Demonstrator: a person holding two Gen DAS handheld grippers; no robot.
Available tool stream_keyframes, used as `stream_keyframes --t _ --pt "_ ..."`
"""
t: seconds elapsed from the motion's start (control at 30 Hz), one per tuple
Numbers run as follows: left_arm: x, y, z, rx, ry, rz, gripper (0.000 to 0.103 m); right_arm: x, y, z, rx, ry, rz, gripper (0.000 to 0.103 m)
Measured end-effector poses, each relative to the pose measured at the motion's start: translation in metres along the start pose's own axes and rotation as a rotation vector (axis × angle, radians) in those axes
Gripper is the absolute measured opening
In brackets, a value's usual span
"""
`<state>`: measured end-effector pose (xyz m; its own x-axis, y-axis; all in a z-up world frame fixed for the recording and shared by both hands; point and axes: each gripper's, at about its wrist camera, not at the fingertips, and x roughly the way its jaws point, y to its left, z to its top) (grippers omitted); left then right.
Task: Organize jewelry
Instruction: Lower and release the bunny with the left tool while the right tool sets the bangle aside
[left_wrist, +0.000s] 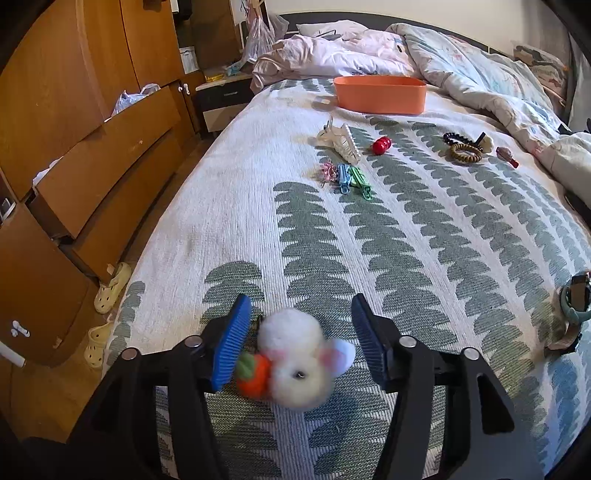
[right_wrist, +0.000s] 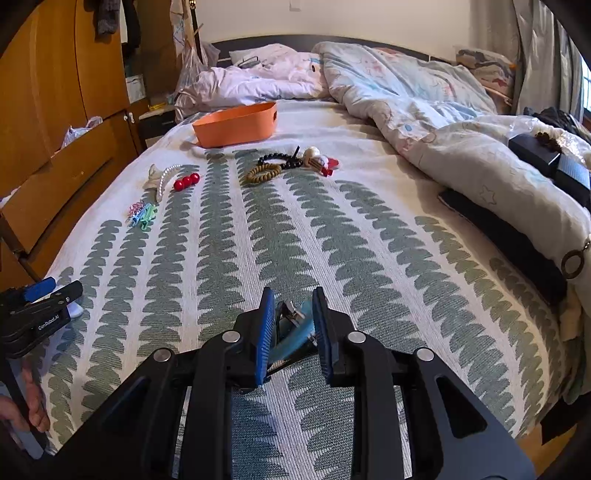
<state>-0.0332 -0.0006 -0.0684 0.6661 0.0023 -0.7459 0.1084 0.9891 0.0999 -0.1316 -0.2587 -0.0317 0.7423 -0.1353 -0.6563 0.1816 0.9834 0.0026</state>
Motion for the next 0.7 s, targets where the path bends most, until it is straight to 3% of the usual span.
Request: stream_keyframes --t 0.1,0.17,0.5,0.7 --pt "-0.003 0.001 0.001 -0.01 -0.01 0.001 0.069 -0.006 -0.005 0.003 0.012 -0.027 0.002 0.025" --pt "-0.004 0.004 0.003 -0.022 -0.015 0.007 0.081 -0.013 -0.011 0.005 0.038 -0.052 0.011 0.025" --pt "-0.009 0.003 0.01 -0.025 -0.034 -0.002 0.084 -0.019 -0.025 0.021 0.094 -0.077 0.03 0.03" --pt "-0.012 -0.002 0.023 -0.001 -0.06 0.009 0.085 -0.014 -0.004 0.036 0.025 -0.079 0.041 0.057"
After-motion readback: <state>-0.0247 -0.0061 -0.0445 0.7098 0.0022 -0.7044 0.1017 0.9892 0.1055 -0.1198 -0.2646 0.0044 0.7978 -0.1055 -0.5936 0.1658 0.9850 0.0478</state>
